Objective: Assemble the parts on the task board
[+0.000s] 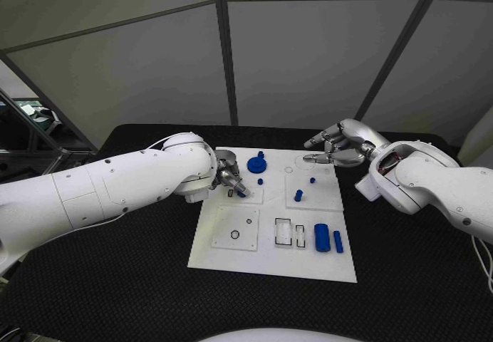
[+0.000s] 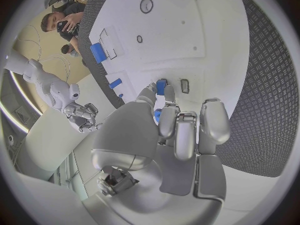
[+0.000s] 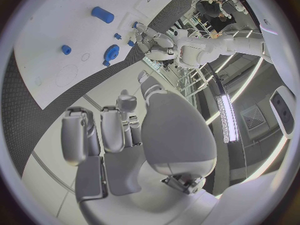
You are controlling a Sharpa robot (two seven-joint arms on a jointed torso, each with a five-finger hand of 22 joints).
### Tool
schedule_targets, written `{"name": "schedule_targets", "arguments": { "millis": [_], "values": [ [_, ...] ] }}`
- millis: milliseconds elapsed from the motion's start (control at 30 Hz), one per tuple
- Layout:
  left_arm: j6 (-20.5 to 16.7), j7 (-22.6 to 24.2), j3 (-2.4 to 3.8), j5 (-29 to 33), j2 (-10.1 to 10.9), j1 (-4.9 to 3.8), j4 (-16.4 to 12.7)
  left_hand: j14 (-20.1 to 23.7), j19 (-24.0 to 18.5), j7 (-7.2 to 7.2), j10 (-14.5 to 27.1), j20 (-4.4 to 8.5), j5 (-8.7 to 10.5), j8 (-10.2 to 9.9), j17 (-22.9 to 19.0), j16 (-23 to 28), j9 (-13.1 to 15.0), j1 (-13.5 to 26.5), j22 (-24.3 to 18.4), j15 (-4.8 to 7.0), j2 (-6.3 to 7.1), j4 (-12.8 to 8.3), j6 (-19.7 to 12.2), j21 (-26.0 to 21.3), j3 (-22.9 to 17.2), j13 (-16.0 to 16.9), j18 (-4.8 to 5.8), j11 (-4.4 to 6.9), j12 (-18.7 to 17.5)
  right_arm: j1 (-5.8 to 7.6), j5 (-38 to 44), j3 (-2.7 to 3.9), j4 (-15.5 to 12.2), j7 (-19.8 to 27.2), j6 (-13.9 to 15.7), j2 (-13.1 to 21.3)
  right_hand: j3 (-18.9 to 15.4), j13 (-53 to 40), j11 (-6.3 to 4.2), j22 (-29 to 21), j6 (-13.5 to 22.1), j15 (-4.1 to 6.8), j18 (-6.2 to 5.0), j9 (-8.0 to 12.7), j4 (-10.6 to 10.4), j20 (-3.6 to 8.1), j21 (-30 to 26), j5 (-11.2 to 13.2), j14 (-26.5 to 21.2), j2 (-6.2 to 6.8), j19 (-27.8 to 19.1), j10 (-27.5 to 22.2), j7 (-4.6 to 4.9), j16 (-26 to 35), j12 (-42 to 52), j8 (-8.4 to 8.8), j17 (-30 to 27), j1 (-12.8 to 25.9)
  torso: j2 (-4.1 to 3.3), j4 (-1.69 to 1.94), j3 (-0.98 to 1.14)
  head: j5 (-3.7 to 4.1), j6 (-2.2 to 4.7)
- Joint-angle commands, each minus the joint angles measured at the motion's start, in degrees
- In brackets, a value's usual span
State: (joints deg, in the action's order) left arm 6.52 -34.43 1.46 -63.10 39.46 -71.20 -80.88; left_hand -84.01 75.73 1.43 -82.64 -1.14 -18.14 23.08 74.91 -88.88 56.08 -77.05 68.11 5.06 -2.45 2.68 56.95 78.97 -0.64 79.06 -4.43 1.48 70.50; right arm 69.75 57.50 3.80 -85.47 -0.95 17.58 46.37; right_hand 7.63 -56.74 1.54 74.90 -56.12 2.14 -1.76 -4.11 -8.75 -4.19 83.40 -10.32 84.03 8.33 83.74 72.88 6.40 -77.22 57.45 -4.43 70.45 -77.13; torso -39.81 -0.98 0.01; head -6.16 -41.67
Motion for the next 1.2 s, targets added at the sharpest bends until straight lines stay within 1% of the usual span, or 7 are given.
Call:
{"name": "schedule_targets", "arguments": {
  "millis": [33, 333, 567, 667, 833, 1067, 1200],
  "values": [
    [1.4, -0.7, -0.01, -0.5, -0.1, -0.02, 0.1, -5.7, 0.1, -0.19, -1.7, 0.13, -0.25, 0.0, 14.1, -0.3, -0.1, -4.8, -0.1, 0.45, -5.45, -0.6, 0.5, 0.2, -0.7, 1.0, -0.30, 1.08, -0.3, 0.11, 0.1, 0.04, 0.0, 0.5, -0.4, -0.1, -0.1, 0.0, 0.02, 4.6, -0.3, 0.53, -0.80, 0.1, 0.1, 0.43, -0.3, -0.3, 1.5, 0.01, 0.0, 0.5, 0.01, 0.2, 0.3, 0.21, -0.1, 0.7, -0.03, -0.04, 0.00, 0.05, -0.03],
    [1.3, -0.8, -0.01, -0.5, -0.4, -0.02, 0.4, -5.7, 0.1, -0.17, -1.8, 0.11, -0.35, -0.2, 14.2, -0.3, 0.3, -4.4, -0.1, 0.43, -5.36, -1.0, 0.6, 0.1, -1.2, 1.1, -0.30, 1.06, -0.3, 0.11, 0.1, 0.04, 0.0, 0.4, -0.4, -0.1, -0.1, 0.0, 0.02, 4.6, -0.3, 0.53, -0.80, 0.1, 0.1, 0.43, -0.3, -0.3, 1.5, 0.01, 0.0, 0.5, 0.01, 0.2, 0.3, 0.21, -0.1, 0.7, -0.05, -0.02, 0.01, -0.01, -0.07],
    [1.9, -0.9, -0.02, -0.4, -1.2, -0.02, 1.4, -5.7, 0.1, -0.16, -1.8, 0.10, -0.47, -0.4, 14.3, -0.4, 0.7, -3.9, 0.0, 0.42, -5.41, -1.2, 0.7, 0.1, -1.7, 1.3, -0.29, 1.04, -0.2, 0.11, 0.1, 0.04, 0.0, 0.4, -0.5, -0.2, -0.1, 0.0, 0.02, 4.6, -0.3, 0.53, -0.80, 0.1, 0.1, 0.43, -0.3, -0.3, 1.5, 0.01, 0.0, 0.5, 0.01, 0.2, 0.3, 0.21, -0.1, 0.7, -0.08, -0.08, 0.01, -0.05, -0.19],
    [2.3, -1.1, -0.05, -0.4, -1.6, -0.02, 1.9, -5.8, 0.2, -0.18, -2.0, 0.08, -1.18, -0.7, 14.4, -0.5, 1.3, -3.1, 0.1, 0.41, -5.30, -1.5, 0.9, 0.1, -2.3, 1.5, -0.29, 1.05, 0.0, 0.11, 0.1, 0.04, 0.0, 0.4, -0.5, -0.2, -0.1, 0.0, 0.02, 4.6, -0.3, 0.53, -0.80, 0.1, 0.1, 0.43, -0.3, -0.3, 1.5, 0.01, 0.0, 0.5, 0.01, 0.2, 0.3, 0.21, -0.1, 0.7, -0.07, -0.08, 0.02, 0.00, -0.30],
    [2.9, -1.3, -0.11, -0.4, -2.1, -0.02, 2.6, -5.8, 0.2, -0.21, -2.1, 0.07, -1.60, -0.9, 14.5, -0.6, 1.9, -2.0, 0.2, 0.42, -5.29, -1.6, 1.2, 0.1, -2.8, 1.7, -0.29, 1.06, 0.1, 0.11, 0.1, 0.04, 0.0, 0.4, -0.5, -0.2, -0.1, 0.0, 0.02, 4.6, -0.3, 0.53, -0.80, 0.1, 0.1, 0.43, -0.3, -0.3, 1.5, 0.01, 0.0, 0.5, 0.01, 0.2, 0.3, 0.21, -0.1, 0.7, -0.09, -0.04, 0.01, 0.12, -0.41],
    [3.8, -1.7, -0.18, -0.4, -2.4, -0.02, 3.0, -5.9, 0.2, -0.31, -2.3, 0.08, -1.67, -1.1, 14.7, -0.8, 2.6, -1.0, 0.3, 0.45, -5.25, -1.6, 1.6, 0.1, -3.4, 1.9, -0.28, 1.10, 0.3, 0.11, 0.1, 0.04, -0.1, 0.3, -0.6, -0.2, -0.1, 0.0, 0.02, 4.6, -0.3, 0.53, -0.80, 0.1, 0.1, 0.43, -0.3, -0.3, 1.5, 0.01, 0.0, 0.5, 0.01, 0.2, 0.3, 0.21, -0.1, 0.7, -0.08, -0.07, 0.03, 0.16, -0.54],
    [4.0, -1.9, -0.20, -0.4, -2.5, -0.02, 3.1, -5.9, 0.3, -0.37, -2.5, 0.10, -1.60, -1.2, 14.9, -1.0, 3.0, -0.3, 0.4, 0.47, -5.28, -1.6, 1.9, 0.2, -3.7, 2.1, -0.28, 1.14, 0.5, 0.11, 0.1, 0.04, -0.1, 0.3, -0.7, -0.2, -0.1, 0.0, 0.02, 4.6, -0.3, 0.53, -0.80, 0.1, 0.1, 0.43, -0.3, -0.3, 1.5, 0.01, 0.0, 0.5, 0.01, 0.2, 0.3, 0.21, -0.1, 0.7, -0.04, 0.00, 0.01, 0.22, -0.59]
  ]
}}
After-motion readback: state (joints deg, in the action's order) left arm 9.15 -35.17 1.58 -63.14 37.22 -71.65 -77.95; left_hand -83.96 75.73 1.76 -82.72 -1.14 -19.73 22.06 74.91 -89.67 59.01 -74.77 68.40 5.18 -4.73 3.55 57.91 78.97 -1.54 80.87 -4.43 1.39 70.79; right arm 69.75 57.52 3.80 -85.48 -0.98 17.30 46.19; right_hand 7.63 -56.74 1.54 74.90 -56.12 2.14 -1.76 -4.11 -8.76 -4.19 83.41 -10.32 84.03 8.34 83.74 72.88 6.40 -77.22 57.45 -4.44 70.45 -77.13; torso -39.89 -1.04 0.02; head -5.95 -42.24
